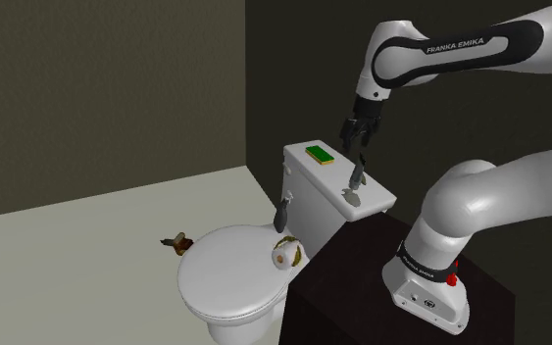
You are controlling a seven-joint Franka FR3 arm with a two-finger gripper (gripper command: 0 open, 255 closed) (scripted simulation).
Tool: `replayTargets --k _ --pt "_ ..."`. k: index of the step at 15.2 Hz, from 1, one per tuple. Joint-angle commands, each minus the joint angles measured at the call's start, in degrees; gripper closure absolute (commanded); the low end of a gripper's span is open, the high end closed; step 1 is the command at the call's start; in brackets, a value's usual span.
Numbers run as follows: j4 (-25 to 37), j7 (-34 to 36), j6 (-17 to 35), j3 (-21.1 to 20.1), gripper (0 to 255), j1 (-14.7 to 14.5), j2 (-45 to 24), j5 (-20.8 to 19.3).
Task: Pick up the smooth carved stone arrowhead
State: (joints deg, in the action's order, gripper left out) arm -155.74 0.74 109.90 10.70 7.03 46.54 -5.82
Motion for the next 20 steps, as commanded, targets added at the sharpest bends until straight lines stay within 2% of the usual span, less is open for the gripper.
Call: replayTargets --k 1,6,10,13,20 --pt "-2.92 -0.59 4.33 1.68 0 0.96 -1.41 -0.64" --pt "-8.27 -2.37 15.54 6.08 0 2.96 -7.72 -1.89" --pt "-11.04 -4.52 25.7 10.09 0 3.65 -15.57 -1.98" --pt "-12.02 -6.67 32.91 13.35 0 2.95 -22.15 -0.89" --pt "-13.04 -9.6 41.69 15.88 0 0.03 -30.06 2.29"
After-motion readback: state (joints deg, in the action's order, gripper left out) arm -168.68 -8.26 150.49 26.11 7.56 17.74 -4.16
